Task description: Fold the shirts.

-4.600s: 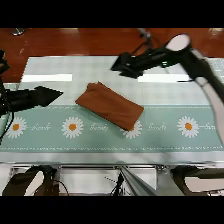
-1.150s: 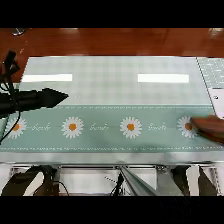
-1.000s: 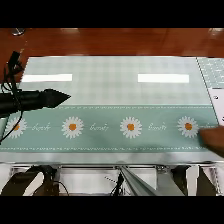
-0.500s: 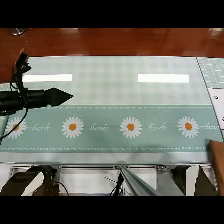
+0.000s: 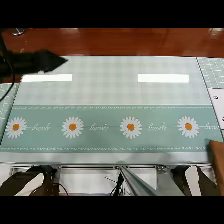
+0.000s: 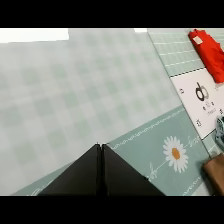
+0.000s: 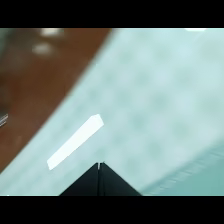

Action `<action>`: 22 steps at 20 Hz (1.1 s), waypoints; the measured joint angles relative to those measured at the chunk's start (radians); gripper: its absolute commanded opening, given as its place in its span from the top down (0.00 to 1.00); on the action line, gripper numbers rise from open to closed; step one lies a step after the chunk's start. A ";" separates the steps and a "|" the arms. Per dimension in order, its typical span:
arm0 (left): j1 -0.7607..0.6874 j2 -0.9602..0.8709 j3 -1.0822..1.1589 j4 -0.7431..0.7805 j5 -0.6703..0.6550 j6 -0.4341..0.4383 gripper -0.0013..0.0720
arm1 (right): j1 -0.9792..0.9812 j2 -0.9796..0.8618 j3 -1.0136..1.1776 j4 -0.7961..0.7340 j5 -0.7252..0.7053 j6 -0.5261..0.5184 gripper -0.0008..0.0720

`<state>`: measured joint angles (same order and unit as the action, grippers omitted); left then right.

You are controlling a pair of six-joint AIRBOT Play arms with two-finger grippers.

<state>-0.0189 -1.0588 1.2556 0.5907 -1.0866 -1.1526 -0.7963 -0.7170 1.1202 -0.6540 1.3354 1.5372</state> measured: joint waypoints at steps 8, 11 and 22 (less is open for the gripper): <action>-0.206 -0.150 0.119 0.457 -0.016 -0.220 0.95 | 0.797 -0.302 0.000 -0.609 -0.219 0.192 0.96; -0.193 -0.159 -0.011 0.621 0.018 -0.317 0.95 | 0.868 -0.438 0.000 -0.759 -0.192 0.242 0.96; -0.127 -0.163 -0.153 0.735 0.058 -0.386 0.95 | 0.910 -0.522 0.000 -0.956 -0.098 0.278 0.96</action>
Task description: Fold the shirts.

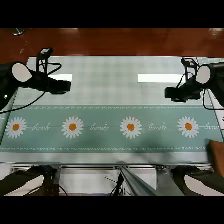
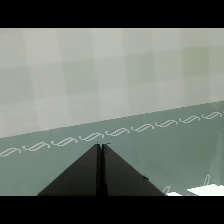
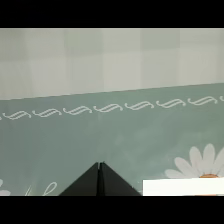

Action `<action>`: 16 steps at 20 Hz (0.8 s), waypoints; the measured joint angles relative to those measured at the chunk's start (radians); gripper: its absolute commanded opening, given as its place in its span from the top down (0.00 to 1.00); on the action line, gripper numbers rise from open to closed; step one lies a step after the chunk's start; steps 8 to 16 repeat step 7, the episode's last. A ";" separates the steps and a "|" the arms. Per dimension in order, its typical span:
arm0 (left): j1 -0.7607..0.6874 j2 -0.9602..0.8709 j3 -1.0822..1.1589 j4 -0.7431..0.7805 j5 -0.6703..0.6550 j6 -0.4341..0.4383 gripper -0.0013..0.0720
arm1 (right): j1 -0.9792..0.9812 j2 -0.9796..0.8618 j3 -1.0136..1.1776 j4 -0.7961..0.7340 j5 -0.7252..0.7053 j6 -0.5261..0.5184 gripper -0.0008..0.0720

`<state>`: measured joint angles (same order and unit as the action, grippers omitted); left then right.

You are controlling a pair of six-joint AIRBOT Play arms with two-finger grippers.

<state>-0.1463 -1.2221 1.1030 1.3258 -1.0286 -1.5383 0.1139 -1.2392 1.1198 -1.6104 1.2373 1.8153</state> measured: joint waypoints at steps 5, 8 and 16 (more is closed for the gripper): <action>0.002 0.000 -0.003 0.006 0.000 -0.003 0.95 | 0.000 0.002 0.000 -0.009 0.008 0.001 0.96; 0.002 0.000 -0.003 0.006 0.000 -0.003 0.95 | 0.000 0.002 0.000 -0.010 0.009 0.002 0.96; 0.002 0.000 -0.003 0.006 0.000 -0.003 0.95 | 0.000 0.002 0.000 -0.010 0.009 0.002 0.96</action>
